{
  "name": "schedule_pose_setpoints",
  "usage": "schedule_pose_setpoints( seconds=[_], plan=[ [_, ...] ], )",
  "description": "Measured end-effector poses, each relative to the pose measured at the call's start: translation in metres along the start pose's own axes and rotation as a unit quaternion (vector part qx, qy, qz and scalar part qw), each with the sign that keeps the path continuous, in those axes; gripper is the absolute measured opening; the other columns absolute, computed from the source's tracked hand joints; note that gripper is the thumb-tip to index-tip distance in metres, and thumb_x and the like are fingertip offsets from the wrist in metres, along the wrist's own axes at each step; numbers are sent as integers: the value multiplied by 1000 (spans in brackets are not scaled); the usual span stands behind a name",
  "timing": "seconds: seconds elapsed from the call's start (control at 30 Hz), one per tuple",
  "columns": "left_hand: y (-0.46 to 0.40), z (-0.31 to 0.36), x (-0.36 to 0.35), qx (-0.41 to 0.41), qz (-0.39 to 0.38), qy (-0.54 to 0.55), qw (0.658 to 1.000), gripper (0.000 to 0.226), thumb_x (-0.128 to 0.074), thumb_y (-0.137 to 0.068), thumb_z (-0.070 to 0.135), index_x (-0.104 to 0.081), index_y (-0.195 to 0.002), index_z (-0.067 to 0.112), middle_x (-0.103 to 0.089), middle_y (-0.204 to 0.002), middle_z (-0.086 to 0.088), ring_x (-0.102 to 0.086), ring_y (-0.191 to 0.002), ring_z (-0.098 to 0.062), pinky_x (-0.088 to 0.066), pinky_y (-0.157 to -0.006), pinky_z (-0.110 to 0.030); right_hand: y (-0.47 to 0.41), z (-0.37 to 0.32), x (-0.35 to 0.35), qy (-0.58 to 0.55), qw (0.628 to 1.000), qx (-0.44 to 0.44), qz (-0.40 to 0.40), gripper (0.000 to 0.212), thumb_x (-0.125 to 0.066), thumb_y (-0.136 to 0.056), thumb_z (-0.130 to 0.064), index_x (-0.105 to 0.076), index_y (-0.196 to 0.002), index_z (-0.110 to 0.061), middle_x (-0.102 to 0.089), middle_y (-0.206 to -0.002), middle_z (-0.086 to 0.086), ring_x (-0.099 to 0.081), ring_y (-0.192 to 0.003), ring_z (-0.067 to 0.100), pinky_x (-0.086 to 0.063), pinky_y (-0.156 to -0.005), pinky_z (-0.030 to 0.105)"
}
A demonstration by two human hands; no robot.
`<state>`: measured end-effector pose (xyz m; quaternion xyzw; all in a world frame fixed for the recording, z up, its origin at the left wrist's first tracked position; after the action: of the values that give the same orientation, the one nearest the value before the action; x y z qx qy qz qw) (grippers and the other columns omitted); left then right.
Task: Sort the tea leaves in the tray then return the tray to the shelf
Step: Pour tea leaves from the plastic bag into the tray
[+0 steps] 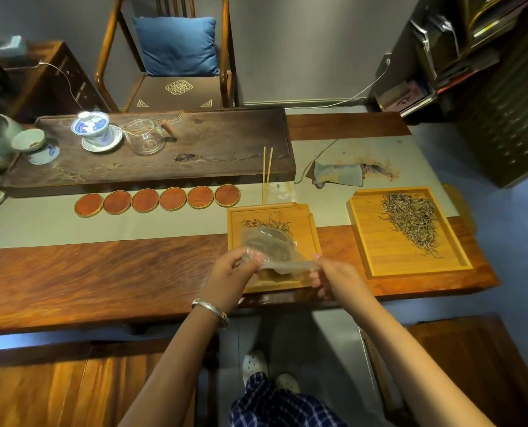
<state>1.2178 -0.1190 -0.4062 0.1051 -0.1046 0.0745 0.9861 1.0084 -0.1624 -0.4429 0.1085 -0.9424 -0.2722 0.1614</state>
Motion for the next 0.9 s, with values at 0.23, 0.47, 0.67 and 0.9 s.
schedule_pose_setpoints(
  seconds=[0.23, 0.47, 0.67, 0.9],
  plan=[
    [-1, 12, 9, -22, 51, 24, 998, 8, -67, -84, 14, -73, -90, 14, -73, -86, 0, -66, -81, -12, -52, -71, -21, 12, -44, 14, -56, 975, 211, 49, 16, -59, -91, -14, -63, -78, -6, -55, -60, 7, -49, -53, 8, -40, -49, 14],
    [-4, 35, 19, -62, 99, 67, 991, 13, -72, -80, 13, -70, -86, 24, -72, -80, 7, -65, -77, -2, -50, -63, -12, 16, -64, 25, -81, 952, 286, 76, 7, -65, -88, -20, -69, -86, -25, -68, -75, 3, -63, -69, 9, -54, -64, 25],
    [-7, 52, 24, -88, 126, 64, 986, 10, -73, -79, 16, -72, -87, 22, -71, -84, 0, -62, -76, -6, -49, -65, -12, 16, -80, 28, -90, 947, 298, 83, 8, -65, -87, -24, -70, -92, -21, -72, -83, -2, -68, -78, 14, -59, -72, 34],
    [-10, 57, 30, -96, 137, 56, 984, 18, -73, -77, 24, -69, -85, 9, -67, -84, -17, -61, -75, -25, -52, -68, -26, 20, -96, 33, -96, 943, 310, 79, 13, -65, -87, -22, -69, -93, -11, -70, -83, 2, -68, -77, 13, -59, -73, 42]
  ],
)
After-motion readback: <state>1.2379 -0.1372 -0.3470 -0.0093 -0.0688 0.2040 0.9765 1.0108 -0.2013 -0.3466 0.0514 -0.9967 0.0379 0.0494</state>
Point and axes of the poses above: each hand's wrist, its own y-axis away from the middle knuckle, its own x-axis out of the back of the hand, z = x × y, the point moved 6 cm from there along -y, towards the middle knuckle
